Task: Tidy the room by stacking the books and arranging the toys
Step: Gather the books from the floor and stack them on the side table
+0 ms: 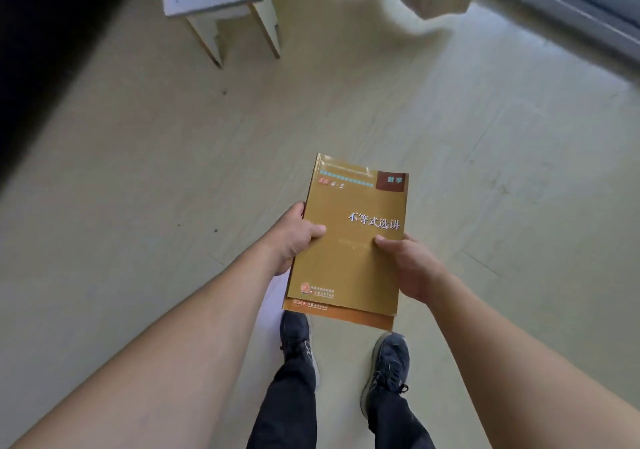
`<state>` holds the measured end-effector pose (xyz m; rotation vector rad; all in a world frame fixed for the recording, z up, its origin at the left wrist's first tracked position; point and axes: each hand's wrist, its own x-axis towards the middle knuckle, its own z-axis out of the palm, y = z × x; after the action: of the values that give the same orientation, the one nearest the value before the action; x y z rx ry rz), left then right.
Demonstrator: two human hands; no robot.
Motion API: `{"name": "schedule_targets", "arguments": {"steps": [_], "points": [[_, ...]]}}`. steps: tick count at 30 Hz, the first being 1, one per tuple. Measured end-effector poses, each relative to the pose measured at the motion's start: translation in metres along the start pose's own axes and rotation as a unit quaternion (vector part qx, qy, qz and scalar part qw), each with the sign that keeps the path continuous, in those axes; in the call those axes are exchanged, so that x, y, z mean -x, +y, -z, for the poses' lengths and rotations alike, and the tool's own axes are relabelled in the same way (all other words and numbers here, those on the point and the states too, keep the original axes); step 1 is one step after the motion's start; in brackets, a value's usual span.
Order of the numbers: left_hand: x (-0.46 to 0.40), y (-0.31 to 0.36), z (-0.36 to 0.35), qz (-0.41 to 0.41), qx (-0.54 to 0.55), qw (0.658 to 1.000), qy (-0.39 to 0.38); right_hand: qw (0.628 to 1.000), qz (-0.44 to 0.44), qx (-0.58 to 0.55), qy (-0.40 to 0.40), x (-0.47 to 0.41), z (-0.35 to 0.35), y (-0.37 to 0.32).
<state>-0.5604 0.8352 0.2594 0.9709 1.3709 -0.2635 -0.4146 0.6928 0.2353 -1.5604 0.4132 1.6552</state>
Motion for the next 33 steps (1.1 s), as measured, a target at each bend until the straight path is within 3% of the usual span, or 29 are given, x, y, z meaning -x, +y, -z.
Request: {"name": "schedule_targets", "arguments": {"steps": [6, 12, 16, 19, 26, 33], "points": [[0.181, 0.102, 0.045, -0.095, -0.013, 0.989, 0.114, 0.996, 0.074, 0.035, -0.042, 0.178, -0.07, -0.103], [0.275, 0.143, 0.083, -0.182, 0.011, 0.964, 0.195, 0.987, 0.13, 0.09, -0.04, 0.273, -0.131, -0.15], [0.296, 0.156, 0.12, -0.185, 0.062, 0.952, 0.235, 0.966, 0.122, 0.228, 0.019, 0.291, -0.179, -0.153], [0.298, 0.19, 0.173, -0.193, 0.109, 0.949, 0.226, 0.949, 0.164, 0.264, 0.052, 0.3, -0.232, -0.183], [0.295, 0.246, 0.257, -0.18, 0.151, 0.951, 0.202, 0.904, 0.311, 0.28, 0.089, 0.311, -0.328, -0.259], [0.272, 0.295, 0.308, -0.175, 0.151, 0.936, 0.266, 0.911, 0.318, 0.249, 0.078, 0.283, -0.389, -0.314]]}}
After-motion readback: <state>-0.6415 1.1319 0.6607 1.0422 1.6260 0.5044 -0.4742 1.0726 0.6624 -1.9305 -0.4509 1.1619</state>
